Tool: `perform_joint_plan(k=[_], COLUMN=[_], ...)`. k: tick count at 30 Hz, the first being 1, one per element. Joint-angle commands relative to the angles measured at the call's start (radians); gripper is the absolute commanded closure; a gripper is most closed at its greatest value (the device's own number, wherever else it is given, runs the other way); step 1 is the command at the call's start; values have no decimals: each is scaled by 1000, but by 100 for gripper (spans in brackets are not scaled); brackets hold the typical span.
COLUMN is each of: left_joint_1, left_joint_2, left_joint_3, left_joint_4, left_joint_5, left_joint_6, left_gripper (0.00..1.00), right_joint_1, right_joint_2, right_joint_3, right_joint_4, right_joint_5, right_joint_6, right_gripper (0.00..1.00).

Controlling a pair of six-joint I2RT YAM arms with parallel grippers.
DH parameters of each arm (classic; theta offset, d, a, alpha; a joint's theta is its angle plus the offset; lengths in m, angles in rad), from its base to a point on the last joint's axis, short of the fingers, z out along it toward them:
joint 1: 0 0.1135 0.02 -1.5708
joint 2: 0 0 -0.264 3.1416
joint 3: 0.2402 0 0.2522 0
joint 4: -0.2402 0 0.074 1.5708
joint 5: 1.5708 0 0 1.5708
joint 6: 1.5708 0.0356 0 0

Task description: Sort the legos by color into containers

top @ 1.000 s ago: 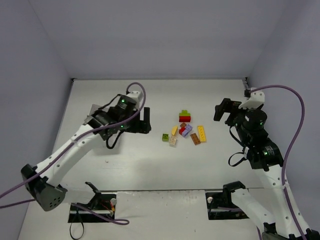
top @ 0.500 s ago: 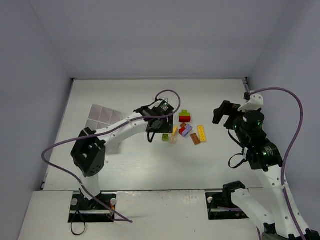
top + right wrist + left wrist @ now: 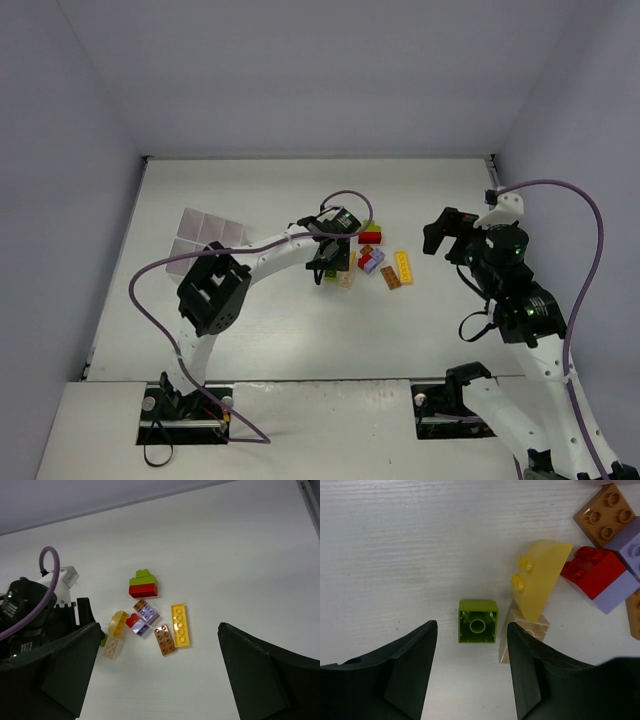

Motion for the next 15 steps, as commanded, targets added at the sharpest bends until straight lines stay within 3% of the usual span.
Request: perform_joint_plan(k=[1,10,11,15], left_joint_1=[-4,-2,-2,-2], left_joint_2=[-1,42,42,-11], left_joint_3=[50,51,47,39], left_joint_4=[29,37,36,5], left_joint_5=[-36,-56,-56,-97], left_joint_6=[-30,-37,-35,-18], left_gripper=[48,61,73,94], right_joint_1=[2,2,2,2], right_joint_2=[-13,-50,-51,-58], right_joint_3=[-8,-29,-29,-29], right_joint_4=[35,25,25,20], right_joint_5=[-35,-41,-38,-38], right_joint_6=[14,19,19,13], right_gripper=[1,1,1,0])
